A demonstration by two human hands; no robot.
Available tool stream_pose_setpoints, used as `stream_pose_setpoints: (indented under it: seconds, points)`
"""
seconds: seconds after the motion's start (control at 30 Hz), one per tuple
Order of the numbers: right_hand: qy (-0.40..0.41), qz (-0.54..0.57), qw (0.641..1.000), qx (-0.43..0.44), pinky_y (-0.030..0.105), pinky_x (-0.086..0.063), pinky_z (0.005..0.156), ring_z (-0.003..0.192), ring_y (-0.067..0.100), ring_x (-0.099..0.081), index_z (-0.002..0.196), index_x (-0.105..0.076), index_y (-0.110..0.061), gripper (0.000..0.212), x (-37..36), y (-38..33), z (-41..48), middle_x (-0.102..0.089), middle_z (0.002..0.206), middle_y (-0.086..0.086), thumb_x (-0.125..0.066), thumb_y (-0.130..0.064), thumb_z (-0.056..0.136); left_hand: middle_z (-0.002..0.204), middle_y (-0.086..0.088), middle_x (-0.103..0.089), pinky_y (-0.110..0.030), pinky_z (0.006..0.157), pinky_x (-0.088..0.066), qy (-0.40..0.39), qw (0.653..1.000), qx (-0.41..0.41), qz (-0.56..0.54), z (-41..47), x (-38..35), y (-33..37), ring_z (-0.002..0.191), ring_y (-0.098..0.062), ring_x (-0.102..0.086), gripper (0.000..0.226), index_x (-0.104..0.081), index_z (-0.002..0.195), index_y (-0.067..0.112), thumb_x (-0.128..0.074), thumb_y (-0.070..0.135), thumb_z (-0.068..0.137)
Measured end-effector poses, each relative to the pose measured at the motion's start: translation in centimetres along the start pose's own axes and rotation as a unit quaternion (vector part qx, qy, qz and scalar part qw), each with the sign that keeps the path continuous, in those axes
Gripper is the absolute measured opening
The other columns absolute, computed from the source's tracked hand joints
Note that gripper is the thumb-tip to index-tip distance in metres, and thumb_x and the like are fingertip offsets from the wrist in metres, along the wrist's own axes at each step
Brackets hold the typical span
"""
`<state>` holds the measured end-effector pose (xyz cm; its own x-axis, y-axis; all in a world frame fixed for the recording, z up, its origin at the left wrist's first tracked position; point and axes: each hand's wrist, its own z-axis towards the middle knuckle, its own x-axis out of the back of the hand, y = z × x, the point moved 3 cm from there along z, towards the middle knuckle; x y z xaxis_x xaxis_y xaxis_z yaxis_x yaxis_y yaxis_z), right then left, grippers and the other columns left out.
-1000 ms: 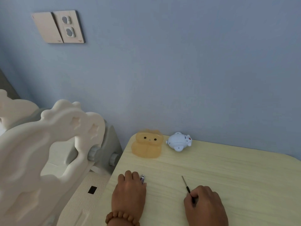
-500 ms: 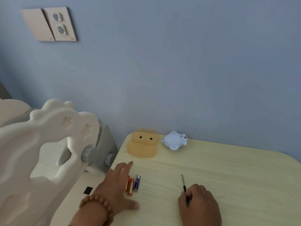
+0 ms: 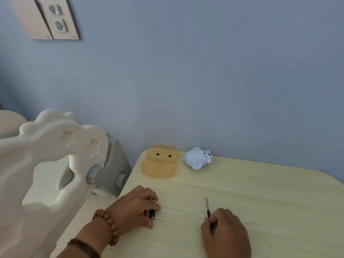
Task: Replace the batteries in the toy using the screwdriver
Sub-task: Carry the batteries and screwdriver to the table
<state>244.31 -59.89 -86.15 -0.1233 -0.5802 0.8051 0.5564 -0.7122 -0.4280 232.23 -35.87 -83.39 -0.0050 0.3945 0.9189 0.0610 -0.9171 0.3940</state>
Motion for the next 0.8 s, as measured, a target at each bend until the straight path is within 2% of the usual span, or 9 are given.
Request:
stream_pose_setpoints:
  seconds: [0.1, 0.23, 0.33, 0.47, 0.53, 0.6, 0.67, 0.73, 0.8]
  points:
    - [0.012, 0.004, 1.000, 0.004, 0.031, -0.033, 0.048, 0.045, 0.027, -0.051, 0.056, -0.050, -0.017, 0.022, 0.1, -0.1, 0.0, -0.049, 0.054, -0.002, -0.072, -0.022, 0.055, 0.126, 0.026, -0.049, -0.013, 0.099, -0.035, 0.018, 1.000, 0.002, -0.021, -0.2, -0.1, -0.4, 0.118, 0.006, -0.037, 0.050, -0.066, 0.117, 0.040, -0.061, 0.065, 0.074]
    - [-0.005, -0.004, 1.000, 0.003, 0.032, -0.035, 0.047, 0.045, 0.025, -0.051, 0.056, -0.050, -0.018, 0.038, -0.1, -0.1, 0.1, -0.049, 0.054, -0.002, -0.087, -0.015, 0.049, 0.128, 0.024, -0.052, -0.008, 0.102, -0.029, 0.029, 0.999, 0.002, -0.028, -0.4, -0.2, -0.5, 0.122, 0.009, -0.035, 0.051, -0.068, 0.117, 0.038, -0.062, 0.065, 0.074]
    - [-0.020, -0.014, 1.000, 0.009, 0.030, -0.032, 0.047, 0.044, 0.025, -0.052, 0.056, -0.051, -0.018, 0.041, -0.1, 0.0, 0.2, -0.049, 0.054, -0.003, -0.090, -0.015, 0.045, 0.131, 0.023, -0.052, -0.008, 0.103, -0.029, 0.024, 0.999, 0.004, -0.021, -0.5, -0.2, -0.5, 0.124, 0.011, -0.033, 0.054, -0.064, 0.122, 0.041, -0.062, 0.065, 0.074]
    - [-0.023, -0.008, 1.000, 0.012, 0.029, -0.029, 0.048, 0.043, 0.025, -0.050, 0.056, -0.049, -0.018, 0.028, -0.1, 0.1, 0.2, -0.048, 0.054, -0.003, -0.077, -0.022, 0.051, 0.141, 0.034, -0.032, -0.008, 0.110, -0.023, 0.004, 1.000, 0.018, -0.010, -0.7, 0.3, 0.0, 0.132, 0.018, -0.019, 0.067, -0.044, 0.128, 0.060, -0.068, 0.069, 0.066]
    - [-0.025, 0.001, 1.000, 0.010, 0.028, -0.028, 0.048, 0.042, 0.024, -0.050, 0.055, -0.050, -0.018, 0.022, 0.1, 0.0, 0.2, -0.047, 0.054, -0.003, -0.070, -0.025, 0.055, 0.142, 0.038, -0.025, -0.012, 0.111, -0.028, 0.003, 1.000, 0.026, -0.013, -0.6, 1.3, 1.0, 0.133, 0.018, -0.019, 0.071, -0.038, 0.125, 0.064, -0.066, 0.078, 0.061]
    - [-0.027, -0.004, 1.000, 0.014, 0.028, -0.028, 0.046, 0.041, 0.023, -0.050, 0.054, -0.050, -0.019, 0.018, 0.1, -0.1, 0.3, -0.047, 0.053, -0.003, -0.058, -0.033, 0.061, 0.141, 0.038, -0.030, -0.018, 0.107, -0.037, 0.037, 0.999, 0.012, -0.018, 0.3, 2.9, 2.5, 0.132, 0.014, -0.027, 0.074, -0.042, 0.131, 0.059, -0.060, 0.082, 0.063]
    - [-0.038, -0.007, 0.999, 0.017, 0.028, -0.028, 0.044, 0.040, 0.021, -0.049, 0.052, -0.050, -0.020, 0.021, 0.0, -0.2, 0.4, -0.047, 0.052, -0.003, -0.050, -0.039, 0.061, 0.141, 0.032, -0.036, -0.021, 0.102, -0.043, 0.092, 0.996, -0.016, 0.019, 2.7, 4.7, 4.3, 0.131, 0.009, -0.033, 0.076, -0.040, 0.138, 0.049, -0.058, 0.076, 0.069]
    - [-0.032, -0.008, 0.999, 0.021, 0.027, -0.026, 0.042, 0.037, 0.022, -0.047, 0.049, -0.049, -0.019, 0.023, -0.1, -0.1, 0.6, -0.045, 0.050, -0.001, -0.049, -0.040, 0.059, 0.146, 0.022, -0.036, -0.024, 0.107, -0.038, 0.116, 0.992, -0.023, 0.042, 6.3, 6.1, 5.8, 0.135, 0.000, -0.031, 0.083, -0.033, 0.144, 0.041, -0.063, 0.069, 0.073]
    - [-0.031, 0.000, 0.999, 0.021, 0.025, -0.024, 0.044, 0.033, 0.024, -0.045, 0.046, -0.047, -0.017, 0.025, -0.2, -0.1, 0.8, -0.043, 0.047, 0.001, -0.050, -0.040, 0.056, 0.149, 0.013, -0.033, -0.026, 0.111, -0.031, 0.090, 0.994, -0.006, 0.059, 10.5, 6.6, 6.7, 0.137, -0.009, -0.029, 0.093, -0.027, 0.149, 0.031, -0.072, 0.060, 0.073]
